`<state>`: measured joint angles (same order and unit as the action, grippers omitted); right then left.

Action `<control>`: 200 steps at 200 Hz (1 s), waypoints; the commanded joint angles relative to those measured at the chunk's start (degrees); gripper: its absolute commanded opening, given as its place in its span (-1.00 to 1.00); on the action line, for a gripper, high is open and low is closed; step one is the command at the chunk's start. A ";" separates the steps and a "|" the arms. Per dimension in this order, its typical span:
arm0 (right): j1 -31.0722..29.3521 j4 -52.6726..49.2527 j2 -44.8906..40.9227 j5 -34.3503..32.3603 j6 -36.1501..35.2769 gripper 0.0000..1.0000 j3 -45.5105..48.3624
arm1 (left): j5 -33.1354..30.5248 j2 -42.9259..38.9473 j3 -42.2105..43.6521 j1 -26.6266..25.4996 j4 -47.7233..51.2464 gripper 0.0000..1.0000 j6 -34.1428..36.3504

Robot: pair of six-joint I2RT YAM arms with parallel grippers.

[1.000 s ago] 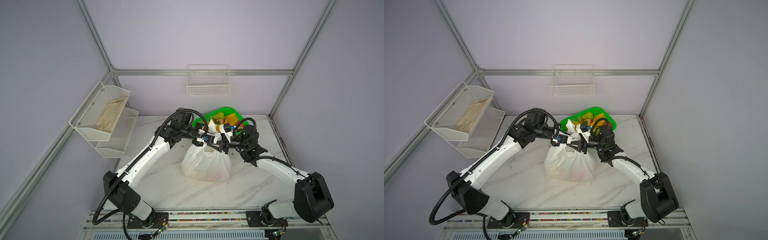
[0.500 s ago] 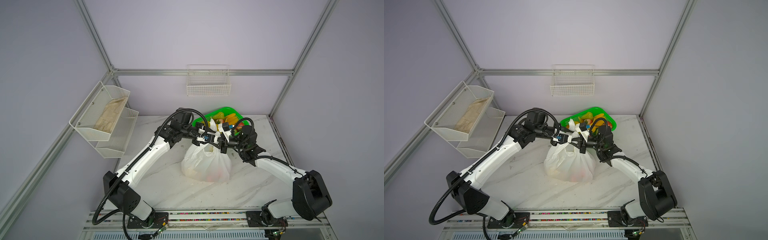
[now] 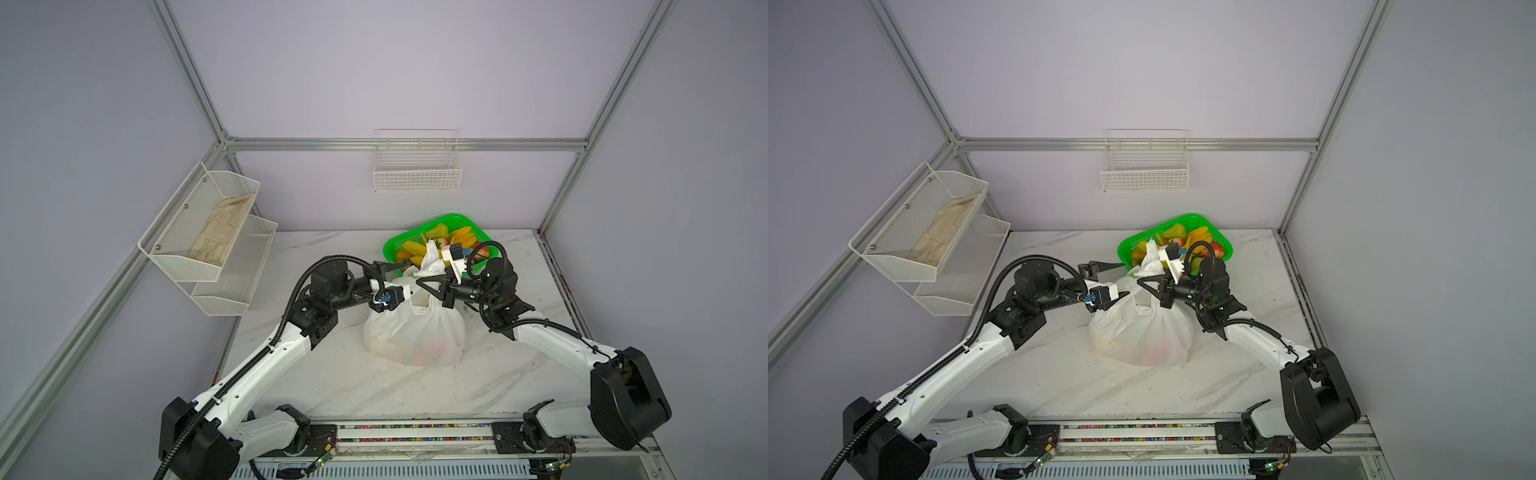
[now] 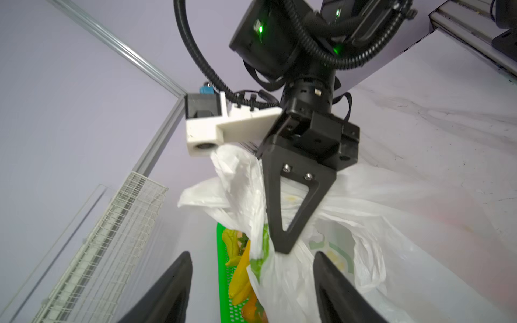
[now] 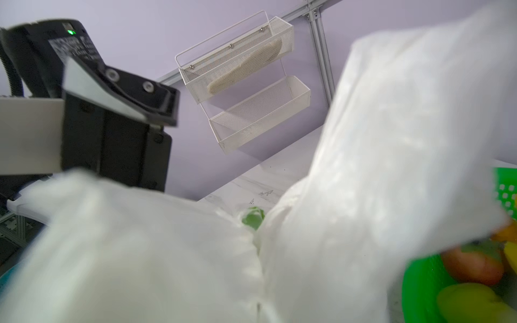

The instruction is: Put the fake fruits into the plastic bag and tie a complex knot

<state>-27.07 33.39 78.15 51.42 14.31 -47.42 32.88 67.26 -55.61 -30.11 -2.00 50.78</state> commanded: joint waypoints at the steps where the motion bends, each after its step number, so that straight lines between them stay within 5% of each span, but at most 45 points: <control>1: -0.39 -1.37 -2.70 0.42 0.28 -1.00 0.40 | -3.10 0.14 4.60 -0.13 -10.67 0.40 -4.73; 29: -0.39 -10.29 -3.49 4.32 -13.24 -1.00 -1.30 | 1.33 -0.27 5.57 -0.05 -14.53 0.42 -12.00; 59: -0.36 -19.14 -3.83 4.21 -25.42 -1.00 -3.42 | 4.49 -0.82 4.29 1.34 -18.79 0.45 -27.64; 89: -0.36 -18.08 -2.14 6.07 -26.53 -1.00 -4.74 | 2.62 1.43 0.76 2.07 -22.72 0.43 -48.52; 119: -0.61 -15.83 -1.25 7.91 -26.08 -1.00 -4.78 | 2.06 5.51 -6.45 1.92 -15.86 0.41 -59.96; 200: -1.60 -14.67 -0.22 7.40 -25.52 -1.00 -4.74 | 7.66 14.80 -16.36 0.73 -11.18 0.32 -70.48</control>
<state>-27.92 17.34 76.97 57.89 -9.93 -50.96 38.68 79.79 -63.46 -28.75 -14.41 -14.63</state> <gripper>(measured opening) 0.052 0.683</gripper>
